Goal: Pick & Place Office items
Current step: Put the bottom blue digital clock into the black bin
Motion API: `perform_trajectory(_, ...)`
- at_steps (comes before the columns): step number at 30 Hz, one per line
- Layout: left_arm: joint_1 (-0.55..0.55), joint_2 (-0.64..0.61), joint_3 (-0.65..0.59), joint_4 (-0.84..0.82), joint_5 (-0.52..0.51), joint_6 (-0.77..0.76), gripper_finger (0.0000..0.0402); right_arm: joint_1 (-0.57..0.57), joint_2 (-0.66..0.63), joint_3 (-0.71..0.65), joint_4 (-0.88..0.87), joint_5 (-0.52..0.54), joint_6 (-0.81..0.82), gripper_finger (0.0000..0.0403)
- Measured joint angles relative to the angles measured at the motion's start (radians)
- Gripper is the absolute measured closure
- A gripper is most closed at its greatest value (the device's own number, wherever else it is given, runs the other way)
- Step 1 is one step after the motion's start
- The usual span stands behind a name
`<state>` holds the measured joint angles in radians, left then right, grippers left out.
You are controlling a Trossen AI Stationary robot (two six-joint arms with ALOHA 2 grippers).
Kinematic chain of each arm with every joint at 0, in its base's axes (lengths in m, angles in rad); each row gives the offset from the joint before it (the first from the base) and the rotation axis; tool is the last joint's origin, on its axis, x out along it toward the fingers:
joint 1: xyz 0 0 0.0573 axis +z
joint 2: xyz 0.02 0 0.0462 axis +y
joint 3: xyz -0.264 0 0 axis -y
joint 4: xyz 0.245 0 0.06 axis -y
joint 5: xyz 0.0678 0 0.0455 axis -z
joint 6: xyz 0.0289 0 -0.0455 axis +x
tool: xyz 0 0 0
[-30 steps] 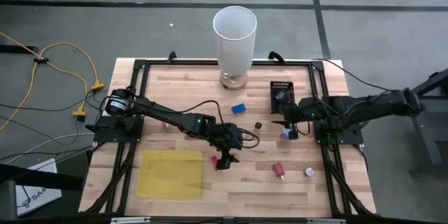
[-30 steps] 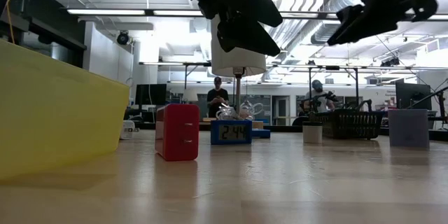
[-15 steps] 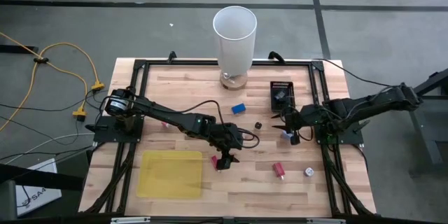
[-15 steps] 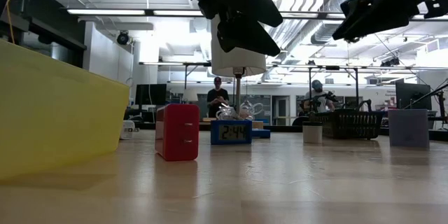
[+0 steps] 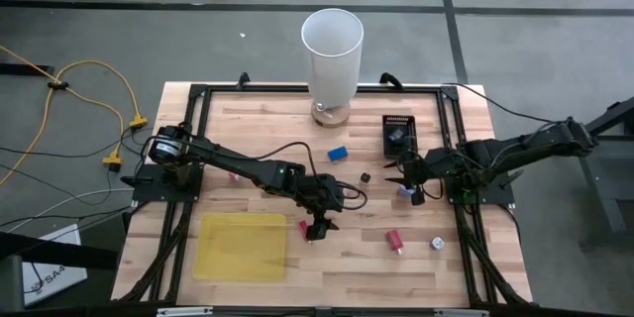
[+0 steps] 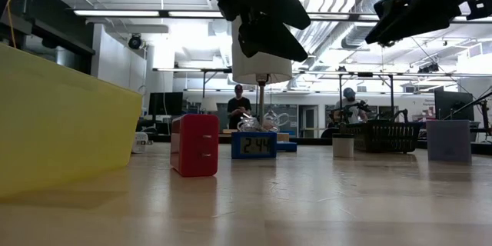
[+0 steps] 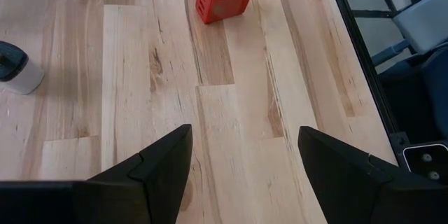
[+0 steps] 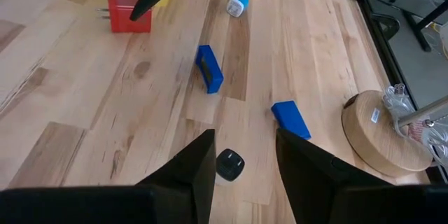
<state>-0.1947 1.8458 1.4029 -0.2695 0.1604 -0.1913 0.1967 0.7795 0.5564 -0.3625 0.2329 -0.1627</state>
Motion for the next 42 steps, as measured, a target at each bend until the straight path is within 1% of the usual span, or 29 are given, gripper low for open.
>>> perform_trajectory(16, 0.0, 0.0, 0.0, 0.0, -0.011, -0.014, 0.0147, 0.0, 0.0, 0.0, 0.0, 0.0, 0.0, 0.0266)
perform_trajectory(24, 0.0, 0.0, 0.0, -0.002, -0.129, -0.12, 0.0147, 0.0, 0.0, 0.0, 0.0, 0.0, 0.0, 0.0266)
perform_trajectory(32, 0.0, 0.0, 0.0, -0.09, -0.144, -0.2, 0.0147, 0.0, 0.0, 0.0, 0.0, 0.0, 0.0, 0.0266)
perform_trajectory(36, 0.004, 0.0, 0.0, -0.109, -0.208, -0.254, 0.0147, 0.0, 0.0, 0.0, 0.0, 0.0, 0.0, 0.0266)
perform_trajectory(40, 0.021, 0.0, 0.0, -0.12, -0.251, -0.368, 0.0147, 0.0, 0.0, 0.0, 0.0, 0.0, 0.0, 0.0266)
perform_trajectory(42, 0.031, 0.0, 0.0, -0.142, -0.267, -0.463, 0.0147, 0.0, 0.0, 0.0, 0.0, 0.0, 0.0, 0.0266)
